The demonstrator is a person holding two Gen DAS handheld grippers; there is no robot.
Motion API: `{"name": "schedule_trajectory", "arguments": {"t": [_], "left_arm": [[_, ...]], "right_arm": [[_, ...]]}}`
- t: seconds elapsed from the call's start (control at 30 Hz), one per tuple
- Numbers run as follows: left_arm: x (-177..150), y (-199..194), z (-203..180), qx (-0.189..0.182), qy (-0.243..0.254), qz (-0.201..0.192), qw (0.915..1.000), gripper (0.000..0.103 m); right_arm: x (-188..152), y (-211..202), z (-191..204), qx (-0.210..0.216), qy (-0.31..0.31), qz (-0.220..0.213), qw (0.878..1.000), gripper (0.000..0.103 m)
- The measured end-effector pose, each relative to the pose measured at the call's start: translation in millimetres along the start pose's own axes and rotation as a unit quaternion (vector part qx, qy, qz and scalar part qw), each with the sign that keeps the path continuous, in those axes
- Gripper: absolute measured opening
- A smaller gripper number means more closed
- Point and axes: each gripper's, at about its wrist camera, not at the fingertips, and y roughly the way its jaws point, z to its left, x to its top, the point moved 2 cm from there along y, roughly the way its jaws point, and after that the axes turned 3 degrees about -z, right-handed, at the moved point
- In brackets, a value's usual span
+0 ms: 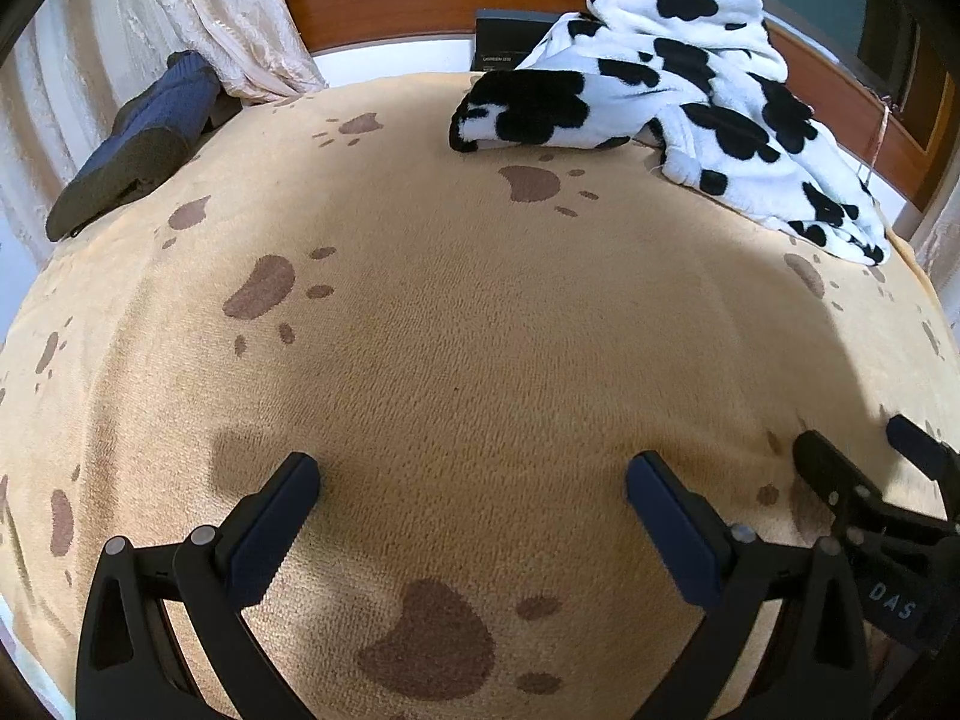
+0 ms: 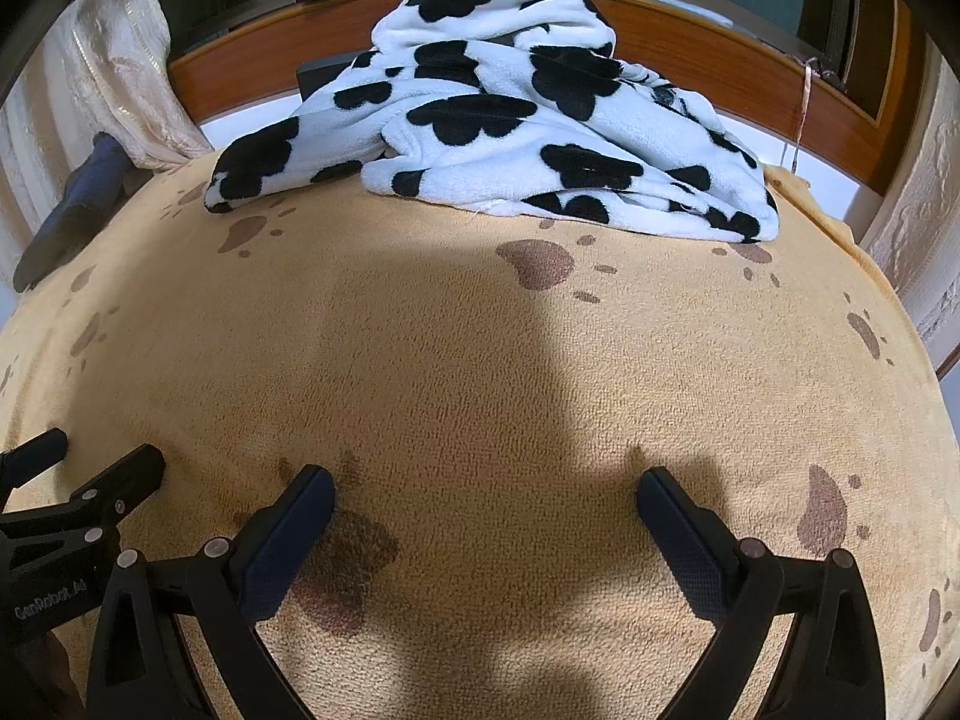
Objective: Fold clothes
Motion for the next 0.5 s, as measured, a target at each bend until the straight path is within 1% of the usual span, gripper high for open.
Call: {"name": "schedule_trajectory", "arguments": {"t": [0.1, 0.2, 0.3, 0.43, 0.5], "left_arm": [[5, -2, -6, 0.013, 0.013, -0.003, 0.9998, 0.103], [14, -9, -14, 0.018, 0.022, -0.011, 0.9996, 0.103], [25, -18, -21, 0.000, 0.019, -0.027, 0.9995, 0.103], [45, -24, -32, -0.008, 0.017, -0.043, 0.9989, 0.103], [57, -25, -38, -0.013, 0.007, -0.051, 0.9986, 0.103]], "right_arm": [[0, -1, -1, 0.004, -0.004, 0.000, 1.000, 0.103], [0, -2, -2, 0.014, -0.012, 0.003, 1.000, 0.103], [0, -3, -5, 0.025, -0.014, 0.003, 1.000, 0.102], [2, -3, -7, 0.037, -0.027, 0.009, 0.999, 0.102], [5, -3, -14, 0.032, -0.024, 0.009, 0.999, 0.102]]}}
